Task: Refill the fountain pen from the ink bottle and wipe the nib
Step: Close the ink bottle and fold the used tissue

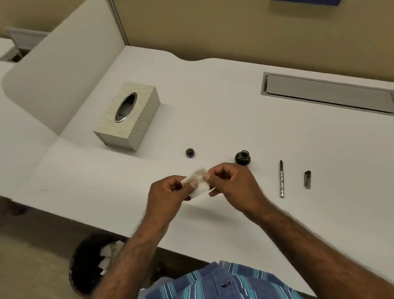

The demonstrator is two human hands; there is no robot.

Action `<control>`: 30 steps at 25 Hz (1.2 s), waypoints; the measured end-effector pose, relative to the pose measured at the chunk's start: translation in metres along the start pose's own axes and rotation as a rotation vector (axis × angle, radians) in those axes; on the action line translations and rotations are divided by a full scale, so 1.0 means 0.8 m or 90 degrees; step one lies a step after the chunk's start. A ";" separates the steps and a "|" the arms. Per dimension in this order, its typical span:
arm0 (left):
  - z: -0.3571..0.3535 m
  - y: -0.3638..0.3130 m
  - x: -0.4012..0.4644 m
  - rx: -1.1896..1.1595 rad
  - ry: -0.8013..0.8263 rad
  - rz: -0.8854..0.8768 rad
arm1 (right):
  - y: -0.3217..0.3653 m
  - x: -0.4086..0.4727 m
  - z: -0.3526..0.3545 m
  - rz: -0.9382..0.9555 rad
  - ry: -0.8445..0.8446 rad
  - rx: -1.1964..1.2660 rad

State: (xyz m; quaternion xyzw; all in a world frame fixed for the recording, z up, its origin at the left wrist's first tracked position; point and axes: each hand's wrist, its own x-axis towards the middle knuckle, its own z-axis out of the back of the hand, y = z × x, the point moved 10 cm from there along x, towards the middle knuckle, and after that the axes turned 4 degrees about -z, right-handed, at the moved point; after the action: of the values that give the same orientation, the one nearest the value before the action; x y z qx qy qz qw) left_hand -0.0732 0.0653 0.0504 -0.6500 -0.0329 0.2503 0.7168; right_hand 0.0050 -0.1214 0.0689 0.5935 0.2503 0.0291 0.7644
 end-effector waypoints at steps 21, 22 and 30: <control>0.507 0.289 -0.116 0.102 -0.414 0.207 | -0.005 0.016 -0.600 0.130 0.400 -0.433; 0.514 0.304 -0.120 0.105 -0.410 0.218 | -0.016 0.016 -0.624 0.141 0.415 -0.471; 0.566 0.384 -0.167 0.166 -0.362 0.272 | -0.136 0.054 -0.730 0.053 0.402 -0.662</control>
State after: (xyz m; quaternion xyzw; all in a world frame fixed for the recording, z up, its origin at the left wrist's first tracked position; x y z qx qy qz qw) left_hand -0.4553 0.4350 -0.1346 -0.4502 -0.0622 0.5669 0.6871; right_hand -0.2286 0.3825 -0.1460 0.1144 0.3945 0.3517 0.8412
